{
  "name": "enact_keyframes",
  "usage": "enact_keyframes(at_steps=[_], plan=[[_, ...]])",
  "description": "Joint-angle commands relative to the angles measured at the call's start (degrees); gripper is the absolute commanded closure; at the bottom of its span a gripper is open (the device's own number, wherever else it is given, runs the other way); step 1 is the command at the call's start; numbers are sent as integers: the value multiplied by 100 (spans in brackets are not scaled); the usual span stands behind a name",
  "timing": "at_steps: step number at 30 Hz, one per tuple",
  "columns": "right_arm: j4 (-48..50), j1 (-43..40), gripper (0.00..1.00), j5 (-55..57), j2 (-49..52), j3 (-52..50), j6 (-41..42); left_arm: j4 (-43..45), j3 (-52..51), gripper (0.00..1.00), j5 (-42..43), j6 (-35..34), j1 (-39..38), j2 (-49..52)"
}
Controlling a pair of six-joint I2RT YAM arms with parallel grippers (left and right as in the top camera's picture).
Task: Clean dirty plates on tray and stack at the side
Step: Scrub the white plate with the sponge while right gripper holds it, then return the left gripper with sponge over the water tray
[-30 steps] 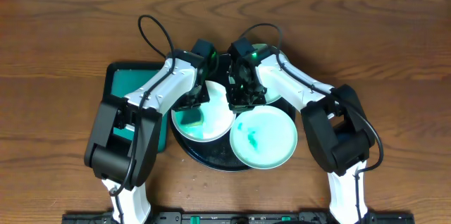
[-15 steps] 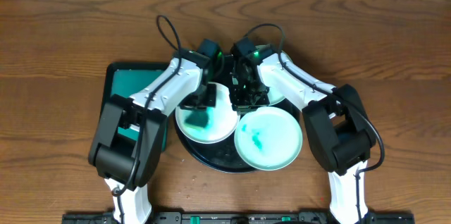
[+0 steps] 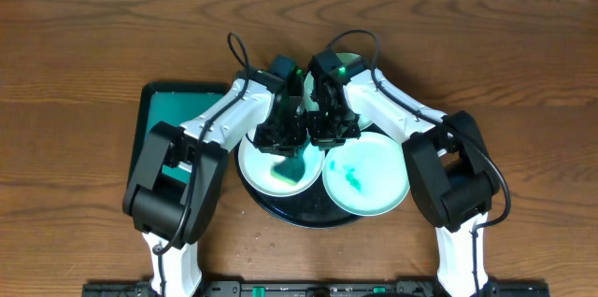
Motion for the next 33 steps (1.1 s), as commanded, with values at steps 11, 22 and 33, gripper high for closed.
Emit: enact_keyframes(at_steps=[11, 22, 33], plan=[[37, 28, 99, 118, 79, -33, -44, -1633, 1193, 93, -1495, -365, 509, -852], [39, -9, 99, -476, -221, -15, -179, -2514, 1119, 93, -4310, -1510, 1117, -1563], [4, -328, 99, -916, -1314, -15, -15, -2065, 979, 93, -3650, -1307, 1899, -1443]])
